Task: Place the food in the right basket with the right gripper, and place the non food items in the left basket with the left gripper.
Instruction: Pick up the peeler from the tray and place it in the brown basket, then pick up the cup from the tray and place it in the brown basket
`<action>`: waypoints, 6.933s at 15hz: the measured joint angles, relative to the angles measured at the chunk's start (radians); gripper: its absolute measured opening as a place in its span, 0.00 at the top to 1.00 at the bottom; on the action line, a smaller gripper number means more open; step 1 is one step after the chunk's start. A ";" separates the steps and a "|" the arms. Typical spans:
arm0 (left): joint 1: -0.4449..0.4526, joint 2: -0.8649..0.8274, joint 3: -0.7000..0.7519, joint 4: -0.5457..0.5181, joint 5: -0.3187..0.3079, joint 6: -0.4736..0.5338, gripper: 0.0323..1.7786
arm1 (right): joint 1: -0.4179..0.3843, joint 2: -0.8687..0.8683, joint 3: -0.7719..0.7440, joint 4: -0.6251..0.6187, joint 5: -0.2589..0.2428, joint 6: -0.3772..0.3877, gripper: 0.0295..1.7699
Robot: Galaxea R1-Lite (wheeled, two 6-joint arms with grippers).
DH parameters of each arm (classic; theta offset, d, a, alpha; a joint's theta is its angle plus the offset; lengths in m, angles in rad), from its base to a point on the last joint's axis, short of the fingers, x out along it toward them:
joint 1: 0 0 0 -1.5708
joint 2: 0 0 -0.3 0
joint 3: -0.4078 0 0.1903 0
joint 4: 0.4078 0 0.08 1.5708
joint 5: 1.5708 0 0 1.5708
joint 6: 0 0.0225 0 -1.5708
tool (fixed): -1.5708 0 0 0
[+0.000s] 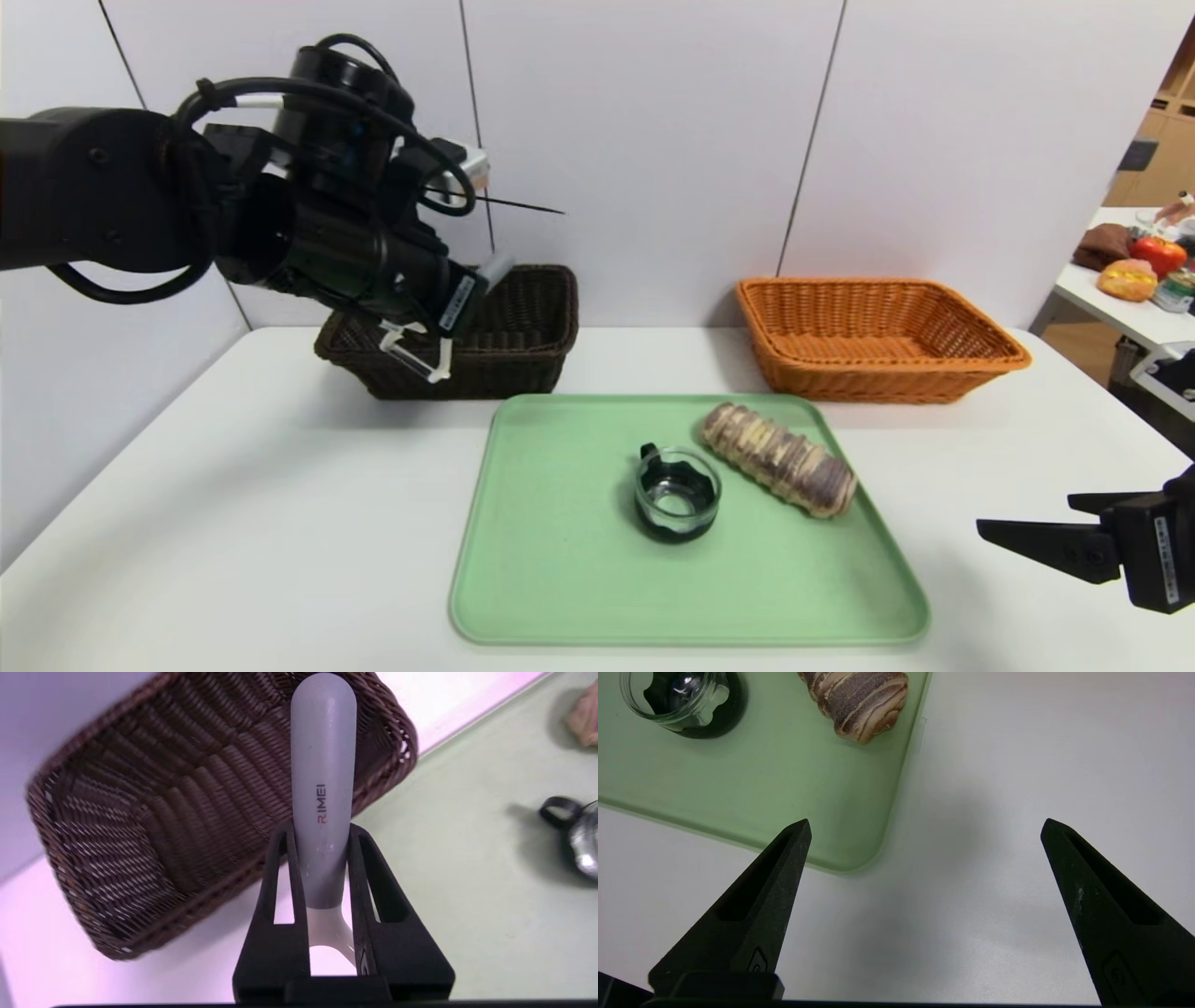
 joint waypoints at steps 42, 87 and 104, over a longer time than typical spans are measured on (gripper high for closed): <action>0.290 0.432 -0.393 -0.024 -0.415 0.625 0.26 | -0.003 -0.007 0.057 -0.009 -0.006 0.009 0.04; -0.517 0.365 -0.368 0.583 0.325 -1.069 0.05 | -0.032 -0.084 0.125 -0.052 0.003 0.014 0.04; -0.502 0.467 -0.394 0.538 0.322 -1.079 0.34 | -0.034 -0.085 0.151 -0.063 0.004 0.014 0.04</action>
